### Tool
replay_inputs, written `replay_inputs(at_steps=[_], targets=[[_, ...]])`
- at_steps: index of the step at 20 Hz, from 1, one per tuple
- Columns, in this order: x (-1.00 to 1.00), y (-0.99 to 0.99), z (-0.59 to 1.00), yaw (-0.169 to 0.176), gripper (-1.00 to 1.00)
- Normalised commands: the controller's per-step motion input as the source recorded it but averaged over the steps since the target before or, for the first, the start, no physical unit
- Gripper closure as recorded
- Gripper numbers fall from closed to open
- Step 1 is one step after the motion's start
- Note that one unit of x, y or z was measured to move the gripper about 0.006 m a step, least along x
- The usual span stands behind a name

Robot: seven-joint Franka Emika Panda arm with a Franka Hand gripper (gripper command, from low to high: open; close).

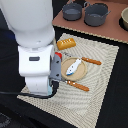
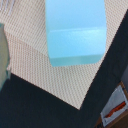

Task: Interact with the objects in diverse but meaningful ways.

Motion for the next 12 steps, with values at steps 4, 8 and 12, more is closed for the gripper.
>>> replay_inputs(at_steps=[4,8,12], targets=[[0.25,-0.28,-0.09,0.0,-1.0],[0.23,-0.24,-0.11,0.0,-1.0],[0.24,-0.16,-0.11,0.0,-1.0]])
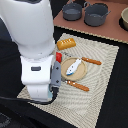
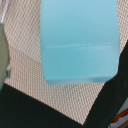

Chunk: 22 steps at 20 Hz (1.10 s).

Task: Interact with the objects in diverse but meaningful ways.

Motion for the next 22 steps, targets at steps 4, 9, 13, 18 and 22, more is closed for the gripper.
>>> replay_inputs(at_steps=[4,9,13,18,22], targets=[[0.23,-0.11,-0.13,0.0,-1.0],[0.18,-0.11,-0.15,0.0,-1.0],[0.14,-0.1,-0.19,0.0,-1.0],[0.02,-0.12,-0.22,0.0,-1.0],[-0.03,-0.18,-0.26,0.0,1.0]])
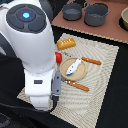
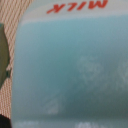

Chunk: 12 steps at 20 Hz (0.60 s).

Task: Interact with the objects in diverse but meaningful ways.

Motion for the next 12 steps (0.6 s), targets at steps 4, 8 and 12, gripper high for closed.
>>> replay_inputs(at_steps=[4,8,12], targets=[[-0.05,-0.19,-0.24,0.0,1.0],[0.0,-0.18,-0.13,0.0,1.0],[0.0,-0.13,-0.05,0.0,1.0]])
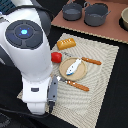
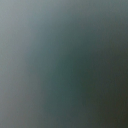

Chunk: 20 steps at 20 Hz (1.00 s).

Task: Interact with the objects in diverse but meaningful ways.

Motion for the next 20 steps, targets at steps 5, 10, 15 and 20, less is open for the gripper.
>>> replay_inputs(at_steps=[5,10,15,20], targets=[[0.05,-0.05,0.07,0.0,1.0],[0.59,0.58,0.96,0.02,1.0],[0.68,0.8,1.0,0.038,1.0],[0.53,0.87,0.82,0.051,1.0]])
